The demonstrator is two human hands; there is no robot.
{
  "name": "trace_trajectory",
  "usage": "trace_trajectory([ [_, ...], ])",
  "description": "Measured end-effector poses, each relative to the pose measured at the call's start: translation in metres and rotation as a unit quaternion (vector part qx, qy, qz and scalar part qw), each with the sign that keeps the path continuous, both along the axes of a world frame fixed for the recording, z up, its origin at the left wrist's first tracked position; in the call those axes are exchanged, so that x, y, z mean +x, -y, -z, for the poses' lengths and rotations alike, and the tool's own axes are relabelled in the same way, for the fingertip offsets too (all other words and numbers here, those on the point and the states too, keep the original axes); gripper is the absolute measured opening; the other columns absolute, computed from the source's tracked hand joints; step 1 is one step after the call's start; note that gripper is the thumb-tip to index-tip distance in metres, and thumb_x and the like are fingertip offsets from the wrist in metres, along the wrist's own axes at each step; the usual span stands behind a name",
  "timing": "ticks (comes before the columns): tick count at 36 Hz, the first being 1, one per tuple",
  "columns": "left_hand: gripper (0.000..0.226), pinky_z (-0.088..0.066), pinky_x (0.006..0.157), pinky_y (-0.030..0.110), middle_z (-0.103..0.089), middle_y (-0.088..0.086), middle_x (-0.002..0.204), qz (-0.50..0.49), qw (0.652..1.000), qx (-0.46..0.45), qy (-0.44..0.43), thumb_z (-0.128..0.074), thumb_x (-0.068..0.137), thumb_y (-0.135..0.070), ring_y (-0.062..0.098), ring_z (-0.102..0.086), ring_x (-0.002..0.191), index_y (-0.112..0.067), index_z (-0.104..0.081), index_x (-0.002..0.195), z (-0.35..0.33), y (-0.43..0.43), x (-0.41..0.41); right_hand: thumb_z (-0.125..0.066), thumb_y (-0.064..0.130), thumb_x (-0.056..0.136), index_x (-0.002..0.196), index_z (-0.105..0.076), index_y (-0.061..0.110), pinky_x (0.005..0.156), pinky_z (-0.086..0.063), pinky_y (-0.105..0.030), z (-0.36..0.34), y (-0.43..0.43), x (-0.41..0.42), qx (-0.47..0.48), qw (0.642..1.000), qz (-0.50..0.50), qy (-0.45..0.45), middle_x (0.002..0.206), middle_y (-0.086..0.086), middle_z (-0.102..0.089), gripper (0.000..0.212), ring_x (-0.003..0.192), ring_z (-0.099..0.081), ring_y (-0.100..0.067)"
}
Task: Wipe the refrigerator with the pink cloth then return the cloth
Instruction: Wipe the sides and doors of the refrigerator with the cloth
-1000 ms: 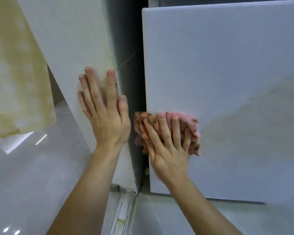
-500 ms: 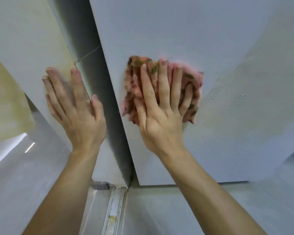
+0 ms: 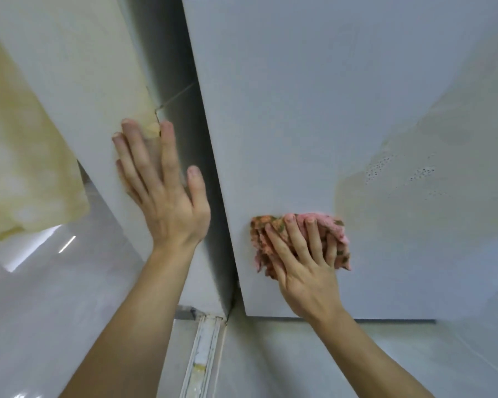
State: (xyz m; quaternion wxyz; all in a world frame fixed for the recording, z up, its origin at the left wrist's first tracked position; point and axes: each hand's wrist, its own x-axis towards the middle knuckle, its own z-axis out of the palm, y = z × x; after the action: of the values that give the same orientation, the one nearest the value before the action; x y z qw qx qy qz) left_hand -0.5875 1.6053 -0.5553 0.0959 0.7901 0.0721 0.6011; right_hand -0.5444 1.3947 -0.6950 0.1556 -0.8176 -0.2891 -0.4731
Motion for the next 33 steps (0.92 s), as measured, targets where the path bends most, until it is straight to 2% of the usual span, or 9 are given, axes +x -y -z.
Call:
trace_trajectory([
  [5,0.058,-0.016,0.125,0.067,-0.020,0.034,0.168,0.001,1.000,0.003,-0.004,-0.039,0.108,-0.031,0.052,-0.014,0.157,-0.013,-0.032,0.163,0.002,0.006,0.001,-0.042,0.041,0.112,0.167,-0.015,0.039,0.128,0.005,-0.050,-0.063,-0.010,0.003,0.060,0.998,-0.006,0.012,0.177,0.009,0.005,0.061,0.163,0.007,-0.018],
  [8,0.058,-0.016,0.124,0.069,-0.022,0.035,0.167,0.008,1.000,0.002,-0.010,-0.036,0.108,-0.033,0.053,-0.014,0.156,-0.009,-0.036,0.161,0.002,0.012,0.001,-0.042,0.041,0.113,0.165,-0.026,0.032,0.128,0.005,-0.050,-0.127,-0.022,0.004,0.136,0.991,-0.004,0.021,0.175,0.000,-0.013,0.055,0.163,-0.001,-0.022],
  [11,0.058,-0.015,0.125,0.068,-0.024,0.034,0.167,0.020,1.000,0.011,-0.013,-0.034,0.109,-0.034,0.051,-0.017,0.156,-0.009,-0.036,0.161,0.001,0.020,0.001,-0.046,0.038,0.112,0.163,-0.031,0.031,0.128,-0.005,-0.053,-0.152,-0.030,0.004,0.164,0.985,0.021,0.050,0.171,-0.005,-0.028,0.054,0.159,-0.014,-0.029],
  [13,0.057,-0.016,0.125,0.068,-0.025,0.033,0.166,0.038,0.999,0.024,-0.011,-0.032,0.110,-0.035,0.049,-0.019,0.157,-0.009,-0.037,0.160,0.000,0.028,0.002,-0.045,0.037,0.112,0.163,-0.028,0.029,0.129,-0.005,-0.052,-0.147,-0.029,0.007,0.158,0.985,0.021,0.072,0.170,-0.002,-0.024,0.055,0.159,-0.017,-0.030],
  [17,0.057,-0.019,0.125,0.067,-0.023,0.029,0.167,0.078,0.995,0.058,-0.023,-0.036,0.106,-0.030,0.043,-0.018,0.159,-0.012,-0.032,0.160,0.006,0.048,0.009,-0.047,0.036,0.110,0.164,-0.027,0.030,0.130,-0.004,-0.049,-0.109,-0.022,0.013,0.138,0.986,-0.003,0.092,0.172,0.003,-0.016,0.058,0.163,-0.008,-0.021],
  [20,0.059,-0.023,0.124,0.064,-0.013,0.026,0.168,0.087,0.994,0.047,-0.038,-0.042,0.103,-0.024,0.038,-0.014,0.160,-0.017,-0.031,0.161,0.015,0.061,0.013,-0.048,0.037,0.108,0.166,-0.024,0.033,0.130,-0.002,-0.049,-0.051,-0.005,0.015,0.079,0.994,-0.013,0.076,0.177,0.003,-0.008,0.063,0.164,-0.008,-0.022],
  [24,0.057,-0.021,0.126,0.064,-0.013,0.024,0.168,0.067,0.997,0.033,-0.029,-0.039,0.107,-0.026,0.034,-0.011,0.162,-0.016,-0.031,0.162,0.019,0.067,0.016,-0.054,0.038,0.100,0.165,-0.026,0.035,0.129,-0.001,-0.048,0.009,0.019,0.014,0.014,0.999,-0.003,0.043,0.177,0.006,-0.007,0.071,0.164,-0.006,-0.021],
  [28,0.063,-0.005,0.131,0.055,-0.013,0.022,0.169,0.046,0.996,0.061,-0.036,-0.045,0.104,-0.025,0.025,0.005,0.163,-0.018,-0.026,0.164,0.017,0.071,0.015,-0.050,0.037,0.103,0.165,-0.025,0.037,0.131,0.003,-0.046,0.005,0.027,0.013,-0.005,1.000,-0.018,0.024,0.177,0.008,-0.007,0.066,0.164,-0.005,-0.019],
  [33,0.066,-0.001,0.130,0.058,-0.018,0.030,0.168,0.058,0.995,0.065,-0.040,-0.048,0.101,-0.019,0.046,-0.004,0.160,-0.017,-0.027,0.164,0.014,0.082,0.013,-0.041,0.040,0.112,0.167,-0.018,0.037,0.129,0.001,-0.049,-0.067,0.028,0.020,0.061,0.997,-0.008,0.050,0.177,0.007,-0.003,0.059,0.164,-0.002,-0.018],
])
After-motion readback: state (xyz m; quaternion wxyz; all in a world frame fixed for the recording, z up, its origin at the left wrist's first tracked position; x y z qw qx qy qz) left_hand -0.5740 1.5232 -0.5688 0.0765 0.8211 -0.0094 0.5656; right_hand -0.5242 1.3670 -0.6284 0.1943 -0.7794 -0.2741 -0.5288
